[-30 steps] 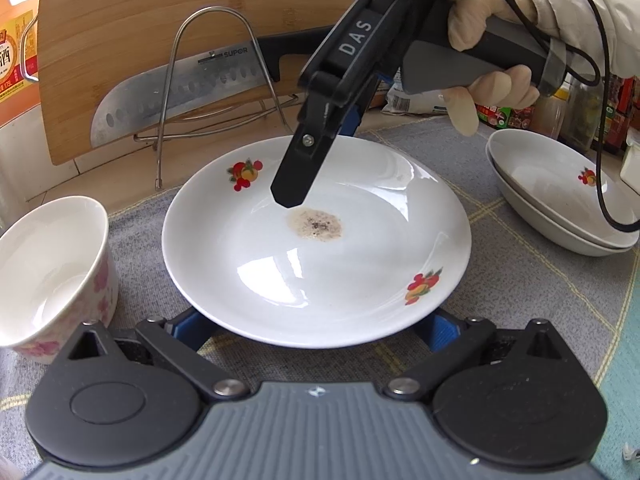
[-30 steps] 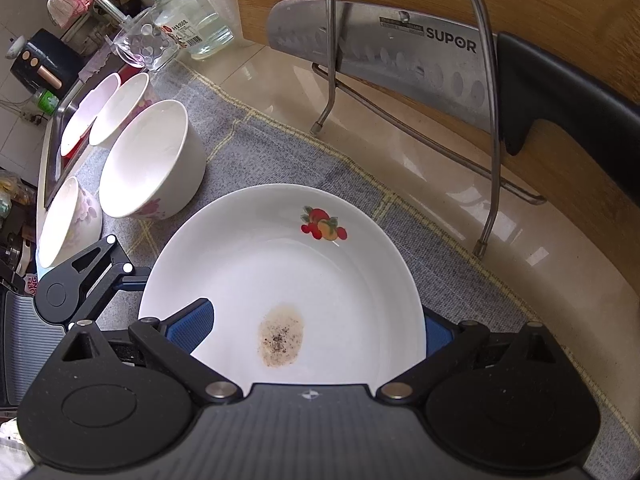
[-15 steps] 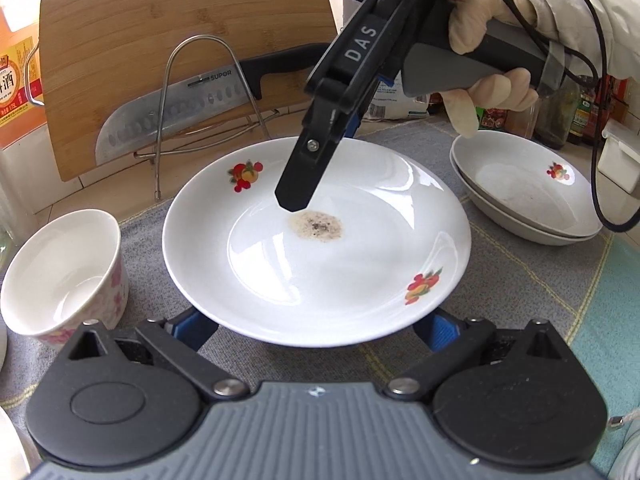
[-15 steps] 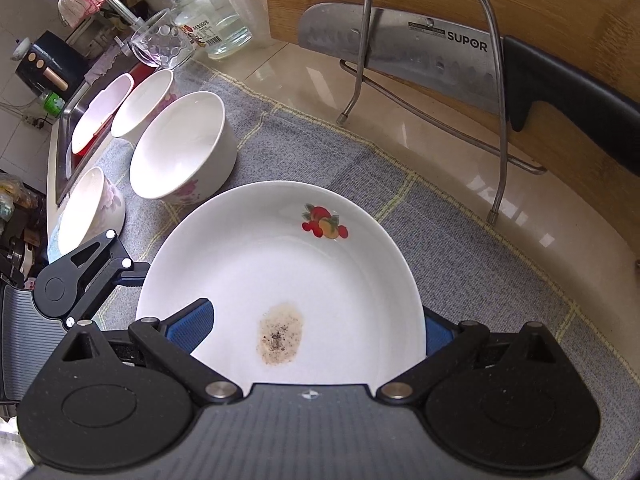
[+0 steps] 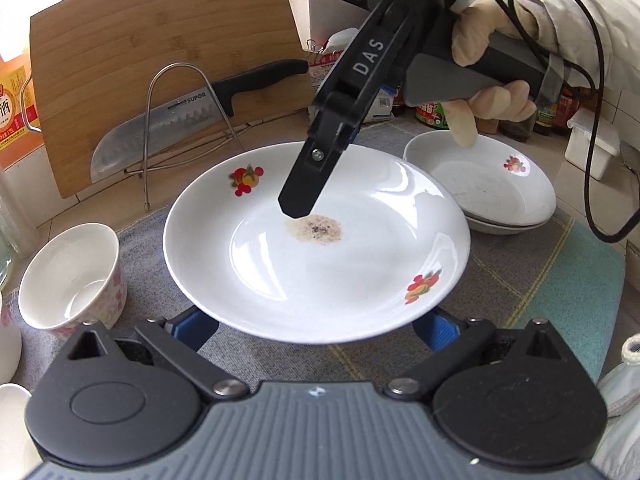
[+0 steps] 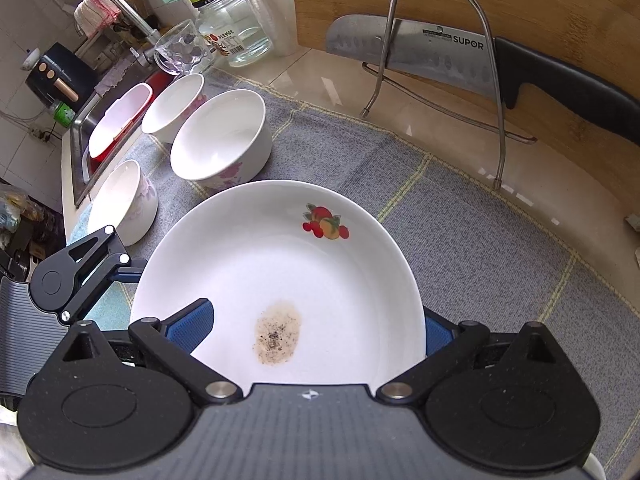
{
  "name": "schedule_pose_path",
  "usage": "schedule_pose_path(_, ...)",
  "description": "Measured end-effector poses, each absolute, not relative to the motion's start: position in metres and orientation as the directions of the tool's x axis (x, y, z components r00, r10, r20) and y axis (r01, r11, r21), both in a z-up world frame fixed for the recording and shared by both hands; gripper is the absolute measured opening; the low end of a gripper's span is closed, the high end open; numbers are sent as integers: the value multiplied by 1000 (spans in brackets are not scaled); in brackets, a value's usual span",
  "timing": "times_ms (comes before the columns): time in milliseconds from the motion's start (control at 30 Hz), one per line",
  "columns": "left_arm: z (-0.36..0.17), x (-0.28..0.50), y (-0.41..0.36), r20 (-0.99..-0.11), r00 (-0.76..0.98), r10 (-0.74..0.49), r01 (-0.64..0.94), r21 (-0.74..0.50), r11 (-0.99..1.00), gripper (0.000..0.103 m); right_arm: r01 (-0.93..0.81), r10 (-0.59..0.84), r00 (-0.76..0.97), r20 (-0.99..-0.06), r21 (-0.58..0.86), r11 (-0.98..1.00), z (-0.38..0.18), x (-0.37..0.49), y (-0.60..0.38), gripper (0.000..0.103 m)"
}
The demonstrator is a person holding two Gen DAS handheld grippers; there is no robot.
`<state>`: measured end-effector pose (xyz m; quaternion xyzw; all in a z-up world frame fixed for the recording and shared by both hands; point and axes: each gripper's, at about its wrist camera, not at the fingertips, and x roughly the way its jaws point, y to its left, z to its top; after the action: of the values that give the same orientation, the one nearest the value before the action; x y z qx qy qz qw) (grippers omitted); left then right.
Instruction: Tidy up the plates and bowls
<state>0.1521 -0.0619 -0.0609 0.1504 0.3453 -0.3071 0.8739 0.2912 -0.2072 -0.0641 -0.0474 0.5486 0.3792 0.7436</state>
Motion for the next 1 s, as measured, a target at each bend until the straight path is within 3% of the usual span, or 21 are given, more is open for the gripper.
schedule_pose_path(1000, -42, 132, -122, -680, 464, -568, 785, 19, 619, 101, -463, 473, 258, -843, 322, 826, -51, 234, -289, 103)
